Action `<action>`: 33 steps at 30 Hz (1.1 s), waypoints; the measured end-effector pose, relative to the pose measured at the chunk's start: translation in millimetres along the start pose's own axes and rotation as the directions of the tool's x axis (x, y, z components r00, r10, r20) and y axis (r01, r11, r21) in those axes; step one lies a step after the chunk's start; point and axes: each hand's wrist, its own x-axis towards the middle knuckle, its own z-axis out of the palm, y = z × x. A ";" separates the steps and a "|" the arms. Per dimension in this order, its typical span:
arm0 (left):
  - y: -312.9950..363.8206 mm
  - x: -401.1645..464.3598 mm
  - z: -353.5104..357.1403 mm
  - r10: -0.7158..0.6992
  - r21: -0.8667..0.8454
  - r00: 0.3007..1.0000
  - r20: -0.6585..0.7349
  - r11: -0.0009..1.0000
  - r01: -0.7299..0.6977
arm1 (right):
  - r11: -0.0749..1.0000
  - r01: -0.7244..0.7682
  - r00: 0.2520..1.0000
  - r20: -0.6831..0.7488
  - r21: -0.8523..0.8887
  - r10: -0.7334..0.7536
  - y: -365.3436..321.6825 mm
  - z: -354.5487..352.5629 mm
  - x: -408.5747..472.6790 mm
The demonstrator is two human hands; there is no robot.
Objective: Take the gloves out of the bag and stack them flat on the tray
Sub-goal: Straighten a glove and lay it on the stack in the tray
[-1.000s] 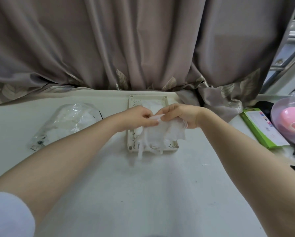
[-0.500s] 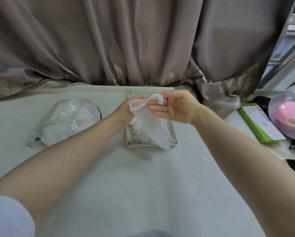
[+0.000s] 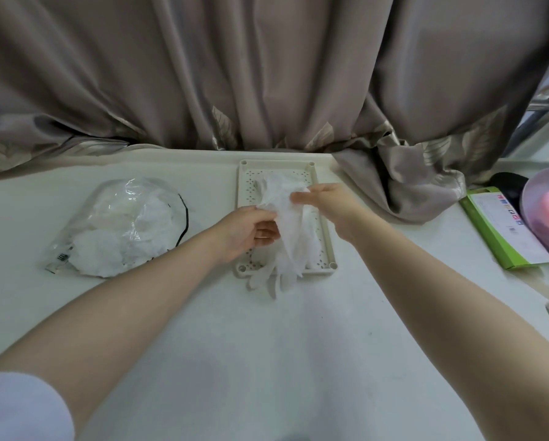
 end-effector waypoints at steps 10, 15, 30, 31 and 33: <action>0.1 64.7 -18.0 -0.102 -0.222 0.968 -0.229 0.974 0.050 | 0.987 -0.105 0.992 0.078 0.122 0.096 26.8 10.2 55.4; 1.5 94.7 -23.8 -0.110 -0.199 0.981 -0.158 0.977 0.078 | 0.992 -0.101 0.991 -0.091 -0.082 0.093 37.1 17.2 93.7; -14.7 155.4 -35.4 0.140 0.362 0.908 -0.396 0.932 0.015 | 0.934 -0.269 0.932 0.309 0.235 0.190 55.8 1.9 109.7; -15.2 156.6 -35.1 0.137 0.363 0.906 -0.400 0.932 0.019 | 0.926 -0.265 0.932 0.319 0.269 0.173 59.0 -0.2 109.2; -14.8 156.6 -32.7 0.128 0.380 0.910 -0.395 0.924 0.035 | 0.920 -0.248 0.951 0.255 0.303 0.173 61.0 -3.6 108.8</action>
